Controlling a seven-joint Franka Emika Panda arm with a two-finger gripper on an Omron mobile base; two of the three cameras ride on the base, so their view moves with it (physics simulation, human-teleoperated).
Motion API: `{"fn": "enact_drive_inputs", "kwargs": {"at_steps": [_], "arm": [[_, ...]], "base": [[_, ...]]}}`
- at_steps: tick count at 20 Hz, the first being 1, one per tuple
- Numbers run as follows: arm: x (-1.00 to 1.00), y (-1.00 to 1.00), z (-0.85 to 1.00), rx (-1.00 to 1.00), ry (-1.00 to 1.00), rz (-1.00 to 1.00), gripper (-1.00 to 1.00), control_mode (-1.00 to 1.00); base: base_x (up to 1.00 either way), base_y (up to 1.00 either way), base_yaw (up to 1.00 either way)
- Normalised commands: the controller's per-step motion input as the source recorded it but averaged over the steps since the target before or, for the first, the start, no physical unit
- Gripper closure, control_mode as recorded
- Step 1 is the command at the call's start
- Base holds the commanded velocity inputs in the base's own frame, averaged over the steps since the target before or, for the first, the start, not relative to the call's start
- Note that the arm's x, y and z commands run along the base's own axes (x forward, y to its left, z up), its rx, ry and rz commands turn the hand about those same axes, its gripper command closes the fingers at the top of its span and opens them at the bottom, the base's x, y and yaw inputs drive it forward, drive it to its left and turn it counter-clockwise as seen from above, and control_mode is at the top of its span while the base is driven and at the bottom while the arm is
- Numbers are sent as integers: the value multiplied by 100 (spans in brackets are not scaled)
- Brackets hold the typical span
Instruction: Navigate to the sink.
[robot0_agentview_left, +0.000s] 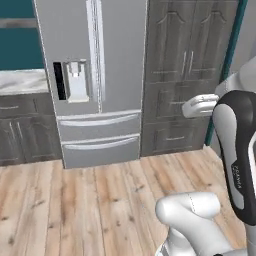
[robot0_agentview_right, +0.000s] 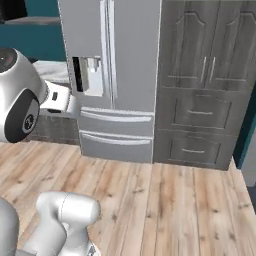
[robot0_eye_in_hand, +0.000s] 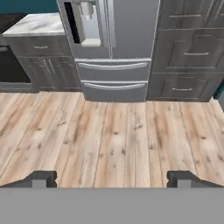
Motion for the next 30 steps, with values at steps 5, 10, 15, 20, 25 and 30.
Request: {"fn": "enact_drive_inputs", "kwargs": {"at_steps": [5,10,15,20,25,30], "arm": [[0,0,0,0,0,0,-100,100],[0,0,0,0,0,0,-100,100],[0,0,0,0,0,0,-100,100],[0,0,0,0,0,0,-100,100],[0,0,0,0,0,0,-100,100],[0,0,0,0,0,0,-100,100]], "base": [[-8,0,-95],[-1,0,-96],[0,0,-95],[0,-3,-92],[0,-14,-89],[0,-33,-84]]}}
